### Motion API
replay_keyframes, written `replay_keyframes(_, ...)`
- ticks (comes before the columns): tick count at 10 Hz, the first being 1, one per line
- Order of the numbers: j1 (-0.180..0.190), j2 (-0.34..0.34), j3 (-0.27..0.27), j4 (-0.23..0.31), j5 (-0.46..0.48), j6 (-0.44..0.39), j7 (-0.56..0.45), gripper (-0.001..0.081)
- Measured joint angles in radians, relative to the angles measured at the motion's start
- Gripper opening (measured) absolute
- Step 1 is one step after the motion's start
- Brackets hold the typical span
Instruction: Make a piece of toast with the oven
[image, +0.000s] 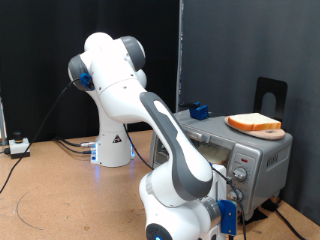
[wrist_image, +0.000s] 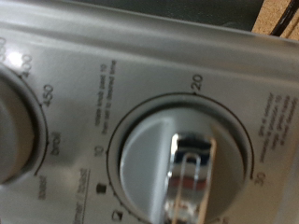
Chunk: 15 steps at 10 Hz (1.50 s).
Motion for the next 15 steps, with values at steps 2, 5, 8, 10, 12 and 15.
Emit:
replay_keyframes(2, 0.0, 0.0, 0.01, -0.009, 0.005, 0.017, 0.0, 0.081)
replay_keyframes(5, 0.0, -0.001, 0.018, -0.014, 0.006, 0.019, 0.0, 0.0683)
replay_keyframes(8, -0.001, -0.003, 0.018, -0.018, 0.007, 0.021, 0.0, 0.0364)
replay_keyframes(10, -0.003, -0.004, 0.017, -0.025, 0.006, 0.033, 0.001, 0.0229)
replay_keyframes(12, -0.003, -0.004, 0.017, -0.025, 0.007, 0.034, 0.002, 0.0099)
replay_keyframes(15, -0.008, -0.022, 0.021, -0.048, 0.007, 0.068, -0.087, 0.0099)
